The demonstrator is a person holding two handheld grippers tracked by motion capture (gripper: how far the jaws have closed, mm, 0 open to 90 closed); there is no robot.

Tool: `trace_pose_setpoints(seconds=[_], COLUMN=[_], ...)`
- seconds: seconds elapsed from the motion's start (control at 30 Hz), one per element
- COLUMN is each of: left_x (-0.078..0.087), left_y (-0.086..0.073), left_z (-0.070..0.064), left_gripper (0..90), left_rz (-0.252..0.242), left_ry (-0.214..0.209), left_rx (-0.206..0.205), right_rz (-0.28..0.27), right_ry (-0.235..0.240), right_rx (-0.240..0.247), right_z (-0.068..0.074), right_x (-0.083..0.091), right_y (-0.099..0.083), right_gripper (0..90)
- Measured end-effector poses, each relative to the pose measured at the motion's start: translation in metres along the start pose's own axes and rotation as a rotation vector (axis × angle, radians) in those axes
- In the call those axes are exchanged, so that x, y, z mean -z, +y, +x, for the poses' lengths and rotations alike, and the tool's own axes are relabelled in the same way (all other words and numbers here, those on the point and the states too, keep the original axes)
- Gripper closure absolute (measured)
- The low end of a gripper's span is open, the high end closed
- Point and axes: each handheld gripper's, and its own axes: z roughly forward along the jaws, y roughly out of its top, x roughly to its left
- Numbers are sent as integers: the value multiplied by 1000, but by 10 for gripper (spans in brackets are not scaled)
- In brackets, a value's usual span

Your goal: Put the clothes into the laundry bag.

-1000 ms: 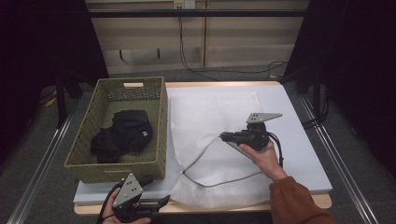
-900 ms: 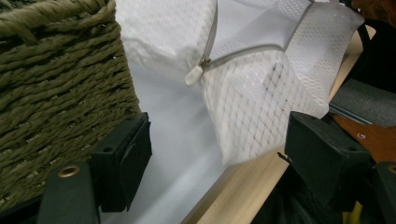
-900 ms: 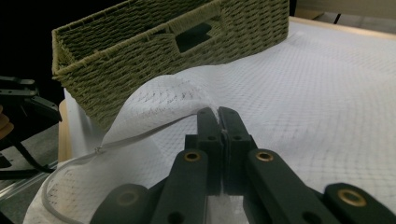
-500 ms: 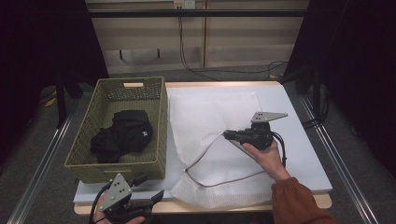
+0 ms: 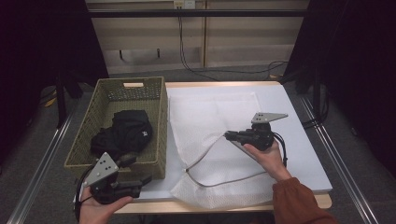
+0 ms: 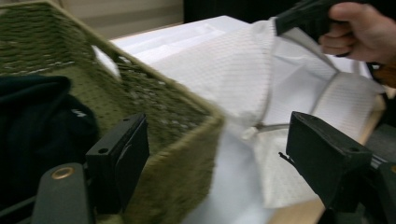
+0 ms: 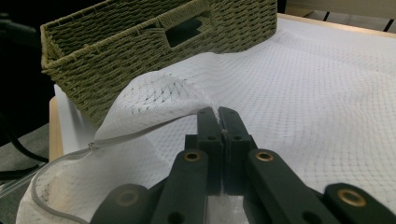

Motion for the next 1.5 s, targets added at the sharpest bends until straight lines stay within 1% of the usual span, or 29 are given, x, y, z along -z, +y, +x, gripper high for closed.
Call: trace_pose_setpoints(seconds=[0.03,0.07,0.13,0.2,0.27,0.33,0.4,0.43,0.47,0.5,0.53,0.57,0.6,0.63,0.67,0.7,0.77,0.8,0.87,0.9,1.0,1.03,1.13,1.17,1.27,1.3,1.37,1.43,1.5], left_x=[1,1,2,3,2,2,3,2,1,1,0,0,-2,-3,-6,-8,-14,-18,-21,-27,-40,-40,-61,-66,-82,-87,-94,-100,-105], left_y=[2,4,10,16,24,31,38,40,42,43,44,45,46,46,47,48,50,52,53,56,59,59,61,61,58,57,54,50,46], left_z=[3,6,10,16,25,30,40,46,51,56,63,70,77,82,87,91,97,101,104,110,119,119,128,129,134,136,138,140,143], left_gripper=[211,205,196,188,166,163,164,163,161,161,161,161,161,159,157,157,156,156,145,144,128,120,107,105,105,103,95,84,66], left_rz=[2,4,11,11,37,37,28,39,57,55,43,50,56,69,84,90,119,130,138,159,194,194,272,278,335,362,382,401,416], left_ry=[11,10,37,44,53,84,96,102,111,132,142,146,168,178,181,186,196,210,209,220,221,221,212,213,212,209,222,215,234], left_rx=[6,14,-3,-6,8,-11,0,12,11,0,8,21,39,31,38,49,41,42,42,34,49,49,51,62,54,45,43,43,58], right_rz=[0,0,1,2,9,11,16,16,18,22,23,23,23,23,23,25,28,28,30,32,32,32,38,38,44,45,47,47,49], right_ry=[-1,-2,-6,-4,-11,-8,-7,-7,-6,-5,-5,-4,-5,-3,-3,-5,-6,-6,-4,-3,-1,-1,2,2,2,2,1,-1,-4], right_rx=[0,2,4,3,1,-3,-5,-5,-5,-5,-1,-3,-3,-3,-2,-2,-3,-3,-8,-5,-4,-4,-1,-3,-3,-4,-4,-7,-6], right_z=[0,0,-1,-2,-3,-4,-4,-4,-4,-4,-4,-3,-3,-3,-2,-2,-3,-3,-3,-4,-4,-4,-5,-5,-5,-5,-6,-6,-7], right_x=[0,0,0,0,0,-1,-2,-3,-3,-3,-3,-3,-4,-4,-4,-4,-5,-5,-5,-6,-6,-6,-7,-8,-9,-9,-9,-9,-8], right_y=[0,0,0,0,-1,-1,-2,-2,-3,-3,-3,-3,-3,-3,-3,-3,-3,-3,-4,-4,-4,-4,-4,-4,-5,-5,-6,-7,-8], right_gripper=[885,885,885,885,885,884,884,885,884,884,884,883,883,880,881,880,881,880,881,881,881,881,881,881,881,881,881,881,880])
